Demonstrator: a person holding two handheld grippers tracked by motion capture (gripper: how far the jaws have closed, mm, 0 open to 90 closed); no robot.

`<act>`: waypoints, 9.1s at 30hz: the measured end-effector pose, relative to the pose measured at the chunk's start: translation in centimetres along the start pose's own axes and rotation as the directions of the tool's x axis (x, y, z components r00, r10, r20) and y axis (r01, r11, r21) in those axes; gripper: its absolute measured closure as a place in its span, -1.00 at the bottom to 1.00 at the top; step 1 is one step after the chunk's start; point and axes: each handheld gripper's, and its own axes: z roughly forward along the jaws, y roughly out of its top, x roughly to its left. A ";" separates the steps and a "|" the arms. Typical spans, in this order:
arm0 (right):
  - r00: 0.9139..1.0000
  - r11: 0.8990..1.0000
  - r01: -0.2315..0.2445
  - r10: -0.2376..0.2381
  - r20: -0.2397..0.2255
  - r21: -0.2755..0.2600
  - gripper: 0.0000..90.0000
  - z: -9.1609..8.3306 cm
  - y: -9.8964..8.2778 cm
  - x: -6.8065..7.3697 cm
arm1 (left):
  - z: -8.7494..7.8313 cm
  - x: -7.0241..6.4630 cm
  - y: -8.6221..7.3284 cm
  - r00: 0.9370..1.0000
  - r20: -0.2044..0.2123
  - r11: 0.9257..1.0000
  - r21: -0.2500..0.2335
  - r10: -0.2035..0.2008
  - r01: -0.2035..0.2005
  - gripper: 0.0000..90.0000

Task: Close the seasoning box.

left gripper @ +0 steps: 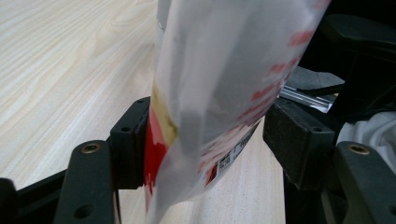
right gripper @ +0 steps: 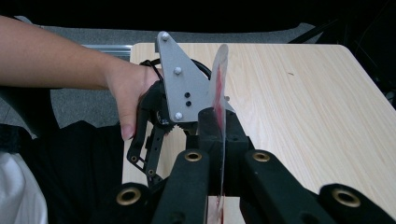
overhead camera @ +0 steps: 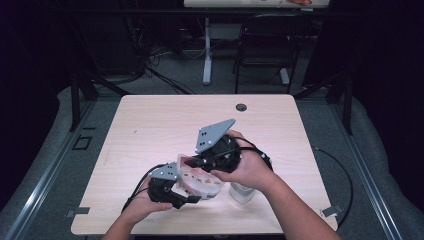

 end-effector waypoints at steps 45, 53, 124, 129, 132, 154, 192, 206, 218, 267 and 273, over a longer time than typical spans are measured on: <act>0.999 0.999 -0.032 0.033 0.028 -0.036 0.80 -0.4 -1.0 -0.3 | -0.8 0.2 -0.1 0.999 -0.026 0.998 0.057 -0.029 0.030 0.36; 0.997 0.995 -0.060 0.064 0.046 -0.076 0.56 -0.9 -1.4 -0.7 | -1.2 0.3 -0.3 0.999 -0.030 0.998 0.051 -0.042 0.044 0.36; 0.969 0.940 -0.203 0.233 0.082 -0.276 0.97 -4.3 -12.5 -0.7 | -2.4 -0.6 2.6 0.991 -0.127 0.945 0.320 -0.035 0.075 0.38; 0.968 0.941 -0.210 0.238 0.076 -0.264 0.97 -4.1 -12.9 -0.7 | -2.7 -0.7 3.0 0.991 -0.130 0.933 0.353 -0.025 0.070 0.38; 0.967 0.941 -0.217 0.243 0.074 -0.262 0.97 -4.1 -13.2 -0.8 | -2.8 -0.7 3.2 0.991 -0.132 0.931 0.359 -0.018 0.065 0.39; 0.957 0.944 -0.261 0.281 0.075 -0.204 0.97 -3.7 -15.0 -1.3 | -4.5 -0.8 4.3 0.990 -0.142 0.940 0.334 -0.017 0.064 0.43; 0.943 0.935 -0.308 0.325 0.076 -0.177 0.98 -3.3 -16.6 -1.9 | -6.4 -0.8 7.3 0.987 -0.158 0.955 0.292 0.006 0.041 0.47; 0.940 0.932 -0.317 0.333 0.070 -0.174 0.98 -3.3 -16.9 -2.0 | -6.9 -0.8 8.6 0.987 -0.159 0.962 0.271 0.009 0.035 0.49; 0.939 0.930 -0.321 0.337 0.068 -0.177 0.98 -3.3 -17.0 -2.0 | -7.0 -0.6 9.1 0.987 -0.160 0.964 0.265 0.009 0.034 0.50; 0.939 0.933 -0.324 0.338 0.070 -0.160 0.95 -3.2 -17.5 -2.2 | -6.8 -1.1 13.3 0.981 -0.171 0.918 0.395 0.094 -0.019 0.52; 0.938 0.932 -0.325 0.340 0.073 -0.160 0.92 -3.2 -17.6 -2.2 | -6.7 -1.0 13.6 0.982 -0.165 0.914 0.404 0.094 -0.020 0.53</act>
